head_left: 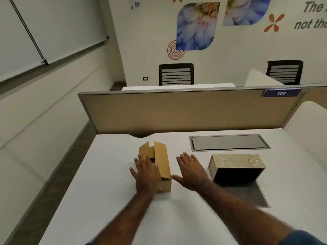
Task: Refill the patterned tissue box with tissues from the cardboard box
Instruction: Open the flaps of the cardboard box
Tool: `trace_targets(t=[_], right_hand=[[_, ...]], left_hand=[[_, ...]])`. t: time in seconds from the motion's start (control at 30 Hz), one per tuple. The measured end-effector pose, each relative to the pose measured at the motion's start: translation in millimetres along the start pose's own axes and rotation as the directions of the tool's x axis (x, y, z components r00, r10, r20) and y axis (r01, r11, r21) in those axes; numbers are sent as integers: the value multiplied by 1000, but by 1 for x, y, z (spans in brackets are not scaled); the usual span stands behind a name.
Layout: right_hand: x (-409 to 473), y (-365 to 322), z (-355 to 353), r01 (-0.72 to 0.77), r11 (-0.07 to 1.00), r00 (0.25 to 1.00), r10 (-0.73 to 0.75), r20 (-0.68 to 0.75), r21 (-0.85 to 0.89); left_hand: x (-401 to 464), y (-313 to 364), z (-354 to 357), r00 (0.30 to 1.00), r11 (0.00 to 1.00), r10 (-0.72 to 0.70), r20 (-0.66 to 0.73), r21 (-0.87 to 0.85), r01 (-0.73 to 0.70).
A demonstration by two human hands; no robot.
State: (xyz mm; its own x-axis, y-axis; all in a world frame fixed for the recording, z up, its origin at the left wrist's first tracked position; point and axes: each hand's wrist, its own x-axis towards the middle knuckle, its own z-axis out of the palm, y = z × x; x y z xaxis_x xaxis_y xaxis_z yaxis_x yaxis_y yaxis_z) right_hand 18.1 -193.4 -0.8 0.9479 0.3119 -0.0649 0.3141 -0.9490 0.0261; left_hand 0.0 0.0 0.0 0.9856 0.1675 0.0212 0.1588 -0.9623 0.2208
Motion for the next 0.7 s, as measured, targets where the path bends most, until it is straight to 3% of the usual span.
trace_targets(t=[0.1,0.27,0.6,0.7], right_hand=[[2,-15,12,23,999,998,-25,59,22],[6,-38,21,13,994,997,-22,77,111],[11,-53,28,-70,974,997,64,35,215],[4,-52,32,-102,953,995,93,44,285]], left_hand=[[-8,-11,8,994,996,-73,80,-51,78],[-14,-24,19,993,959,-106,43,-261,113],[-22,-40,16,977,881,-194,-82,-452,137],[-31,-49,17,974,850,-218,-64,-503,157]])
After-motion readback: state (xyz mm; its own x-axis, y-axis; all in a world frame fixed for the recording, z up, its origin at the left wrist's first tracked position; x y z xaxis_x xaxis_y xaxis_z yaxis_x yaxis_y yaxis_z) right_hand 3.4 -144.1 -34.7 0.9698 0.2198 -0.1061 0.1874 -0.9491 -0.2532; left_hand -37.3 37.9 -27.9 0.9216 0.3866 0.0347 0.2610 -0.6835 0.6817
